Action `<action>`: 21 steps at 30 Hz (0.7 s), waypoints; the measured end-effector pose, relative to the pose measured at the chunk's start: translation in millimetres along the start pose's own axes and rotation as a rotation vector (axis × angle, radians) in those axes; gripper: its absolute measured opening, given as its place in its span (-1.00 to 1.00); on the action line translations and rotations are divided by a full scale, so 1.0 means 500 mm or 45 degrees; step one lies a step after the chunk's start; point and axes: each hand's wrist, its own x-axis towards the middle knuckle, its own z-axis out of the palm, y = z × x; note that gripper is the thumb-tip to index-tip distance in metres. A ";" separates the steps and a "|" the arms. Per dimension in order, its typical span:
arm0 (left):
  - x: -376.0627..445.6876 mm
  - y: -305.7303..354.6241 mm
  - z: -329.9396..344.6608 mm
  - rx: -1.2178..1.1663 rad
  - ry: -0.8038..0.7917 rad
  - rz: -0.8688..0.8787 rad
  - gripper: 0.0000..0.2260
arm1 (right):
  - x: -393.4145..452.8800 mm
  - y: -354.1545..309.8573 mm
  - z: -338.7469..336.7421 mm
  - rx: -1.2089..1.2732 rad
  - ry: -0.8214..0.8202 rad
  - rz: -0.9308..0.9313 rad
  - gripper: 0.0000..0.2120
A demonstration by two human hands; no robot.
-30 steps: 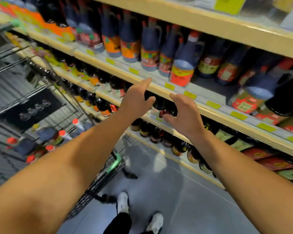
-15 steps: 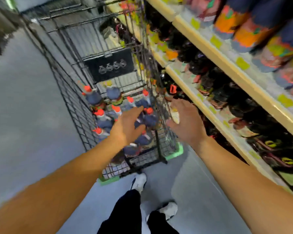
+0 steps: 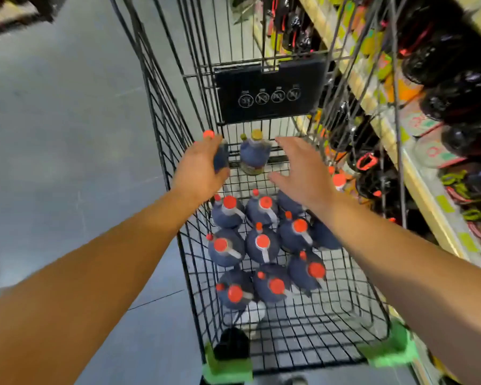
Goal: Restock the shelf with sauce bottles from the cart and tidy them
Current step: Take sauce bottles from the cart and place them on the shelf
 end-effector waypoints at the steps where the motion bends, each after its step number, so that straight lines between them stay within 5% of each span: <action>1: 0.034 -0.009 0.003 0.023 -0.008 -0.005 -0.41 | 0.033 -0.002 0.010 0.002 0.001 -0.005 -0.35; 9: 0.236 -0.052 0.039 0.434 -0.194 -0.094 -0.38 | 0.227 0.026 0.122 -0.004 -0.065 0.015 -0.39; 14: 0.266 -0.052 0.066 0.683 -0.424 -0.133 -0.60 | 0.242 0.066 0.162 0.055 -0.087 0.041 -0.61; 21: 0.243 -0.044 0.075 0.711 -0.358 -0.185 -0.89 | 0.198 0.076 0.175 0.144 0.088 0.182 -0.68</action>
